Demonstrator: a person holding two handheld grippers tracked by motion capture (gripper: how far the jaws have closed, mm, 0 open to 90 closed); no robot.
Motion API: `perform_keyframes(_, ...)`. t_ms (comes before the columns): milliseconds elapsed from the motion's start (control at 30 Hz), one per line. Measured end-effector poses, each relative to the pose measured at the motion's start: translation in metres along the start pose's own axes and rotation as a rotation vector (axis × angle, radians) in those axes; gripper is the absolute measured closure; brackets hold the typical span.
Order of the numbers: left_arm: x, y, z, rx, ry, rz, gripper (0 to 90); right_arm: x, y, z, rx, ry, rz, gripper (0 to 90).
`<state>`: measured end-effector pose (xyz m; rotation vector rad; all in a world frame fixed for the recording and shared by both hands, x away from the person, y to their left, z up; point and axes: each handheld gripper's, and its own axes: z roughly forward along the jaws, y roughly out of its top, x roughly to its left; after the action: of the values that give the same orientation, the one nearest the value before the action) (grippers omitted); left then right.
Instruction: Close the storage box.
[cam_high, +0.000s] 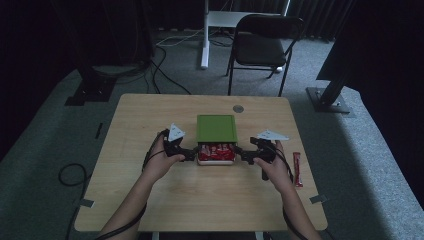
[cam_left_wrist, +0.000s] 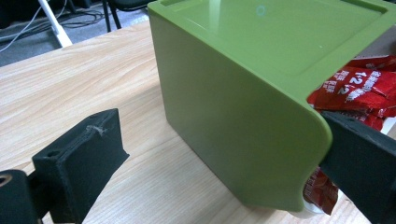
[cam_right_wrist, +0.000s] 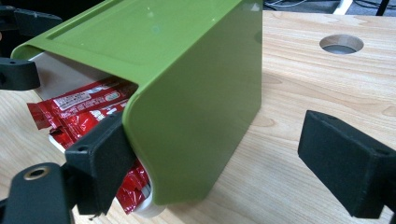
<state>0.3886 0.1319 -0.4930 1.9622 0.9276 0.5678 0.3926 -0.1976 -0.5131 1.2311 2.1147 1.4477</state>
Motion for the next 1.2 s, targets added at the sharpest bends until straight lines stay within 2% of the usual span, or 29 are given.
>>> perform_keyframes(200, 0.0, 0.0, 0.003, 0.003, 0.0, -0.003, 3.1, 0.0, 0.0, 0.003, 0.008, -0.005, 0.002, 11.1)
perform_keyframes(333, 0.0, 0.0, 0.004, 0.007, 0.002, 0.001, 3.1, 0.001, 0.001, 0.003, 0.012, -0.015, -0.017, 11.1)
perform_keyframes(433, -0.001, 0.0, 0.003, 0.006, 0.001, -0.002, 3.2, 0.002, 0.001, 0.001, 0.011, -0.014, -0.017, 14.2)
perform_keyframes(533, -0.002, 0.002, 0.001, -0.023, -0.026, -0.016, 6.0, 0.006, 0.001, -0.001, 0.005, -0.013, -0.025, 20.3)
perform_keyframes(600, -0.004, 0.004, -0.001, -0.045, -0.044, -0.036, 6.0, 0.008, 0.003, -0.003, -0.007, -0.011, -0.039, 20.6)
perform_keyframes(700, -0.008, 0.007, -0.005, -0.05, -0.051, -0.019, 5.9, 0.012, 0.006, -0.009, -0.019, 0.01, -0.048, 19.9)
perform_keyframes(767, -0.01, 0.007, -0.008, -0.053, -0.065, -0.028, 5.9, 0.014, 0.007, -0.013, -0.032, 0.019, -0.06, 19.8)
perform_keyframes(900, -0.012, 0.006, -0.012, -0.045, -0.07, -0.019, 5.9, 0.015, 0.008, -0.02, -0.048, 0.019, -0.063, 19.8)
perform_keyframes(1200, -0.01, -0.006, -0.023, -0.027, -0.063, -0.038, 5.9, 0.01, 0.0, -0.029, -0.045, 0.002, -0.062, 19.8)
